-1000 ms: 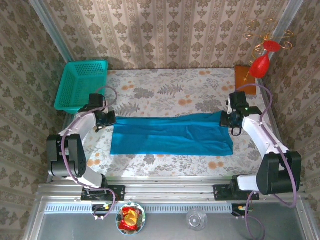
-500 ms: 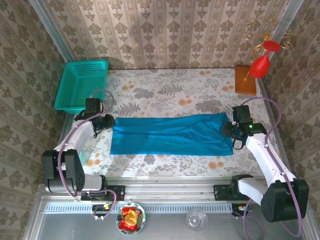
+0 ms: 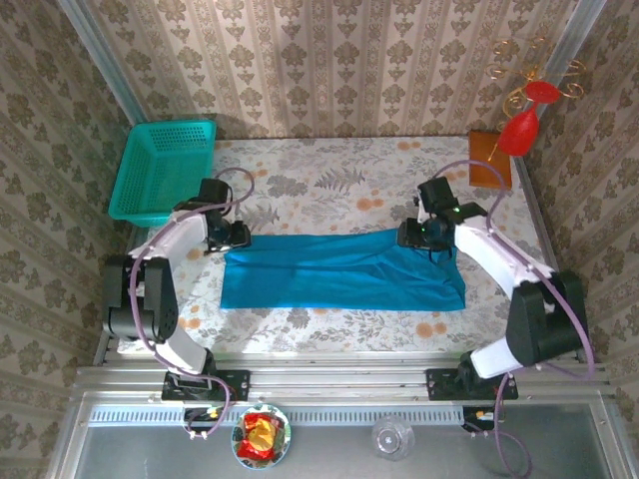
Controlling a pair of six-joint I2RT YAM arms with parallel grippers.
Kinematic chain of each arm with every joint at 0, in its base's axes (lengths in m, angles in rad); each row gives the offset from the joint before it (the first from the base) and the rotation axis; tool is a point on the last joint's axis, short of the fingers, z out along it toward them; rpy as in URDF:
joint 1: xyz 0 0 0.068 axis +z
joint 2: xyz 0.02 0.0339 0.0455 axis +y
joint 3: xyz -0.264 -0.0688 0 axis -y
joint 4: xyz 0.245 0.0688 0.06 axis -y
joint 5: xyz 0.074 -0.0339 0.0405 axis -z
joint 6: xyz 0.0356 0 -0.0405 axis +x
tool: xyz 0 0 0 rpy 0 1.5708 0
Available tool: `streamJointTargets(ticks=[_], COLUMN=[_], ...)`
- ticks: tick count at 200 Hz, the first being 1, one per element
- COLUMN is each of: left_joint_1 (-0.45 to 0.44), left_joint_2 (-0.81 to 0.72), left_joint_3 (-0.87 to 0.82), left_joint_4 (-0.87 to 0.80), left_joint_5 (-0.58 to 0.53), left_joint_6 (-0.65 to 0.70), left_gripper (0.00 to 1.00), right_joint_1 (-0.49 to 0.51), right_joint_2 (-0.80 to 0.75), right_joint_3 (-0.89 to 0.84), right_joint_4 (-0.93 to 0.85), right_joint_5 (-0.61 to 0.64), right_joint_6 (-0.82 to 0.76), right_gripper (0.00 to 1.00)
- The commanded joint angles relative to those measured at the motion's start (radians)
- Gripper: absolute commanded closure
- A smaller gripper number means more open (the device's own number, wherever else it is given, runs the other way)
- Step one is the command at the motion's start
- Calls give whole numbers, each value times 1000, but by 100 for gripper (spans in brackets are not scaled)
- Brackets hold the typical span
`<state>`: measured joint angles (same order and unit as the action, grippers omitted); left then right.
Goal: Fold the inside-out t-shirt
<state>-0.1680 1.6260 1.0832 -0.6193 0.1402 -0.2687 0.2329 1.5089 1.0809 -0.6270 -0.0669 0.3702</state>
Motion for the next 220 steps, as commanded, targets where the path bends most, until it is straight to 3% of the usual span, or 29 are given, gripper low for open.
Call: streamJointTargets(ticks=[1,41,85,164,192,220], left_joint_1=[5,5,5,5,3,4], left_joint_2=[33,34,39,28,21,9], left_joint_3=[6,-74,-88,-89,-89,-90], left_joint_4=[-85,-56,-43,-41,-43,-46], left_joint_5=[-3,14,27,27,26,24], left_joint_6=[32,21,17,17,17,17], left_gripper=[65,69,70,68,68,68], right_joint_1=[-1,-10,-12,-8,3,14], right_joint_2=[79,204,312,445,410,347], right_joint_3=[67,149,203,301,281,247], right_joint_4=[-80,-142,-77,-122,-138,-162], right_joint_5=[110,234,-30,-131,-151,-110], right_joint_6=[-10,-26,-105,-215,-223,-202], right_gripper=[50,48,51,46,56,77])
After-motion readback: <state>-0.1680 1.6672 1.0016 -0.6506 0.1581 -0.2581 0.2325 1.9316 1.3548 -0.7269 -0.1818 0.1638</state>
